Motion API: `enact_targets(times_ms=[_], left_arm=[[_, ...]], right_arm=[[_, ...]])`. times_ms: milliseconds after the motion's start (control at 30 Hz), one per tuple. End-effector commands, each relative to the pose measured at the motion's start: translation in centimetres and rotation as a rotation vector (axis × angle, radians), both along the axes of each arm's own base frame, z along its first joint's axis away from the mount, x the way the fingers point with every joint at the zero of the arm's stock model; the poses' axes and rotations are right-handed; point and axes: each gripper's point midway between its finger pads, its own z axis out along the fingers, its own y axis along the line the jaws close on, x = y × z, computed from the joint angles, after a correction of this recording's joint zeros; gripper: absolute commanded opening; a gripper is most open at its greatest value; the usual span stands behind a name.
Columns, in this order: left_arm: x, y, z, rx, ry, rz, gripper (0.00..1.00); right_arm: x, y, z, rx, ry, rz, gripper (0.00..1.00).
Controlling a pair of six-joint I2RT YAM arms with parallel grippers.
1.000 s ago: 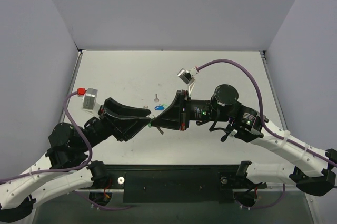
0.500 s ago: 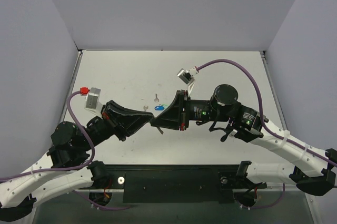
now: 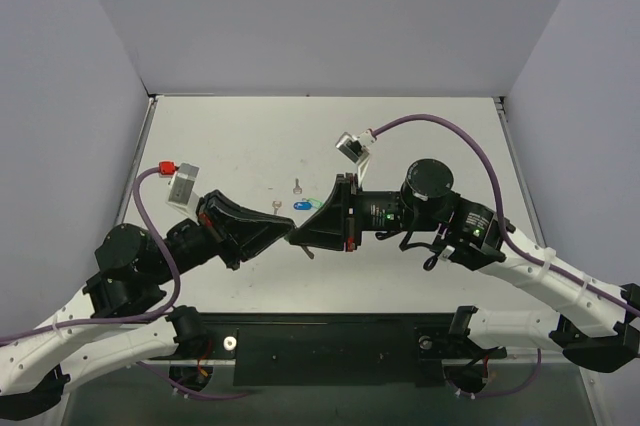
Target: Remove the keys from the keyring
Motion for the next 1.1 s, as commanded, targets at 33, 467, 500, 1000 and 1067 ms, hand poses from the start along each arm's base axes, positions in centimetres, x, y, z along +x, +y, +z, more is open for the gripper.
enact_targets(times_ms=[33,467,500,1000,1067], left_arm=[[-1.1,-0.2,-0.2,0.08,-0.022,-0.055,0.0],[-3.0,-1.2,-2.2,0.146,-0.006,-0.183,0.0],[-3.0,-1.3,-2.5,0.159,0.002,-0.184,0.0],[-3.7,-1.2,-4.8,0.286,0.013,-0.224,0.0],[-3.6,-1.2,-5.1,0.306,0.018,-0.223,0.0]], right_arm=[[-1.5,-0.9,2.3,0.025,-0.096,0.058,0.0],[-2.4,-1.0,1.5,-0.034,-0.076,0.117,0.0],[-2.4,-1.2,1.5,-0.041,-0.079,0.121,0.0],[-3.0,-1.3,1.5,-0.062,-0.076,0.15,0.0],[-3.1,-1.3,1.6,-0.058,-0.08,0.148,0.0]])
